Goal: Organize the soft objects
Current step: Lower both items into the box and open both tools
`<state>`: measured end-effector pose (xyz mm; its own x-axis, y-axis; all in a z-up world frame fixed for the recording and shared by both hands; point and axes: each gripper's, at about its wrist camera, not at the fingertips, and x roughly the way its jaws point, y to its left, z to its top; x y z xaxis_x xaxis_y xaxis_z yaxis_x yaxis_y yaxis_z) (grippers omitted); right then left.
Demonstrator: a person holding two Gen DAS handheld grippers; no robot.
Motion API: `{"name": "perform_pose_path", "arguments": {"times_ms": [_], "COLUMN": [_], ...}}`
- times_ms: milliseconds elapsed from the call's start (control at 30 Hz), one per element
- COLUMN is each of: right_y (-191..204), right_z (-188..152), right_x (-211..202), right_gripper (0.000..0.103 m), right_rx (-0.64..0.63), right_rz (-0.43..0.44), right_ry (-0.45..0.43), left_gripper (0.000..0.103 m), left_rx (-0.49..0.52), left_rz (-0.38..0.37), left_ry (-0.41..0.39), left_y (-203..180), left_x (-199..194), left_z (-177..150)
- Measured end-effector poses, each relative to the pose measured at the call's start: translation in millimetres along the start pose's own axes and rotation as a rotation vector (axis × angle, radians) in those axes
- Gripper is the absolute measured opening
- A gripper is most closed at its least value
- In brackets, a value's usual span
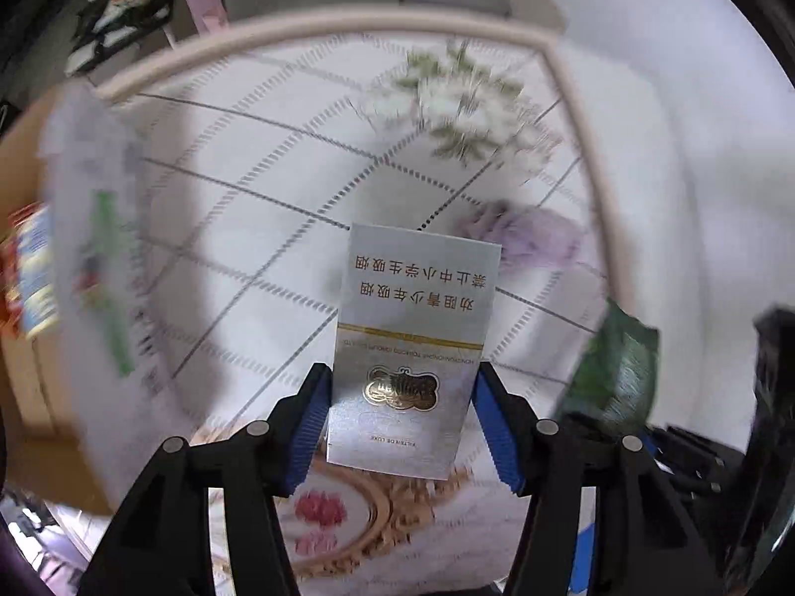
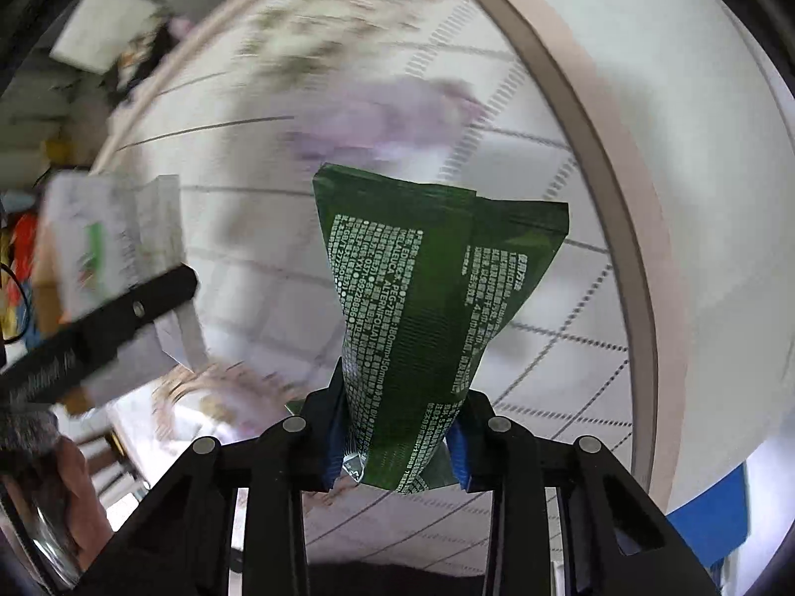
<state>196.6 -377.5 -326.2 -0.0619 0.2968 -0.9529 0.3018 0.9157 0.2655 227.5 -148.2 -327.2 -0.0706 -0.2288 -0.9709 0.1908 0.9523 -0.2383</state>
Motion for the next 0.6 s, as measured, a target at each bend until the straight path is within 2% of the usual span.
{"name": "perform_pose_path", "arguments": {"times_ms": [133, 200, 300, 467, 600], "right_y": [64, 101, 160, 243, 298], "right_z": [-21, -34, -55, -85, -101], "right_x": [-49, -62, -77, -80, -73], "right_gripper": [0.035, 0.035, 0.035, 0.035, 0.035], "right_rx": [-0.149, -0.201, -0.293, -0.386, -0.437], "right_rz": [0.022, 0.036, 0.034, 0.025, 0.028], "right_ry": [-0.069, -0.098, -0.138, -0.158, -0.163], "left_gripper": [0.055, 0.055, 0.055, 0.055, 0.055], "left_rx": [-0.042, -0.045, -0.046, -0.073, -0.099], "left_rz": [-0.034, -0.008, 0.070, 0.139, 0.159], "left_ry": [-0.128, -0.171, -0.238, -0.301, -0.320], "left_y": [21, 30, 63, 115, 151], "left_x": [-82, -113, -164, -215, -230], "left_z": [-2, 5, -22, -54, -64]}}
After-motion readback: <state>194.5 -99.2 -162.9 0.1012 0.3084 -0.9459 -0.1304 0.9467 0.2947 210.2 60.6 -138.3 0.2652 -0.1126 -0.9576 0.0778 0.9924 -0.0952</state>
